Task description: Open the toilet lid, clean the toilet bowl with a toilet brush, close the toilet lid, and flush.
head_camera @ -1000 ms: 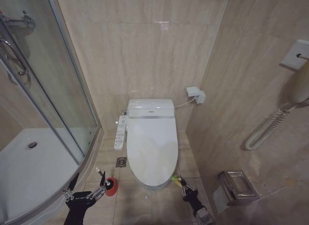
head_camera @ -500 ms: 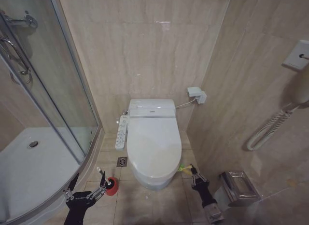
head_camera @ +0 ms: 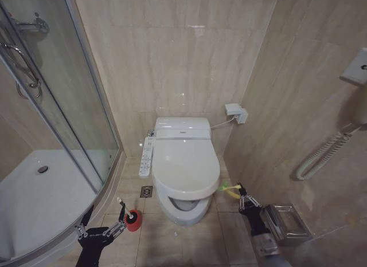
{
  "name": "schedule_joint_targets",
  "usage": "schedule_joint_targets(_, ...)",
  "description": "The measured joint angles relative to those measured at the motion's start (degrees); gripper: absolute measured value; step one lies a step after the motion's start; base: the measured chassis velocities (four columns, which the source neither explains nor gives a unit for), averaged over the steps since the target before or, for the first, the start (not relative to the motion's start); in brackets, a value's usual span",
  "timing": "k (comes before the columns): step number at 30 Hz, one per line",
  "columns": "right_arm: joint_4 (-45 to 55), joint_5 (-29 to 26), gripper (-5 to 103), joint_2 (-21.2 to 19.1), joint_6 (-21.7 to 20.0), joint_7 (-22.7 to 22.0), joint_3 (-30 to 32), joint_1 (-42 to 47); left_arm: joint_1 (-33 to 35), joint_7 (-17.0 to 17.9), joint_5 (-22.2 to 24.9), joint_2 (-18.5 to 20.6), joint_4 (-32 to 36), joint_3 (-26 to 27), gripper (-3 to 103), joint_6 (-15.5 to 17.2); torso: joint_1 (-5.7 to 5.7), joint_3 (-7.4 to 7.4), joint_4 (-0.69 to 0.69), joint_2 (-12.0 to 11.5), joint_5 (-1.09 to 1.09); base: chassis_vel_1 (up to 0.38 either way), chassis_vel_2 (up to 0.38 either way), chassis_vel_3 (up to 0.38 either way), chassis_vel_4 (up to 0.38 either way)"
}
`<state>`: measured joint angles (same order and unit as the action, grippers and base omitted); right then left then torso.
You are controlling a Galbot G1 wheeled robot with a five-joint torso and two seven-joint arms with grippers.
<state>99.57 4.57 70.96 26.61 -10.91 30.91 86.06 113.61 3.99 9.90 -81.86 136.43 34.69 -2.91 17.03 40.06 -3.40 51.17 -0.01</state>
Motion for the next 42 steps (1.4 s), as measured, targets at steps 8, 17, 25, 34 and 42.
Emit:
schedule_joint_targets(8,3.88,-1.42,1,-0.29,-1.65,-0.72,0.07,-1.42,0.00,0.00,0.00,0.00,0.00,0.00,100,0.00,0.00,0.00,-0.02,0.00,0.00,0.000,0.000,0.000,0.000)
schedule_joint_targets(17,9.04,-2.03,1,-1.22,-4.49,-1.34,0.07,-4.19,0.00,0.00,0.00,0.00,0.00,0.00,100,0.00,0.00,0.00,-0.02,0.00,0.01,0.000,0.000,0.000,0.000)
schedule_joint_targets(25,11.98,-3.64,1,-2.77,-8.17,-1.67,-0.61,-6.66,0.00,0.00,0.00,0.00,0.00,0.00,100,0.00,0.00,0.00,-0.02,0.00,0.01,0.000,0.000,0.000,0.000)
schedule_joint_targets(34,11.80,-5.79,1,-3.52,-9.32,-1.13,-1.30,-9.57,0.00,0.00,0.00,0.00,0.00,0.00,100,0.00,-0.01,0.00,-0.01,0.00,0.01,0.000,0.000,0.000,0.000)
schedule_joint_targets(42,11.66,-6.76,1,-3.56,-9.69,-0.72,-1.76,-10.43,0.00,0.00,0.00,0.00,0.00,0.00,100,0.00,-0.02,-0.01,-0.02,0.02,0.01,-0.063,0.057,0.061,-0.083)
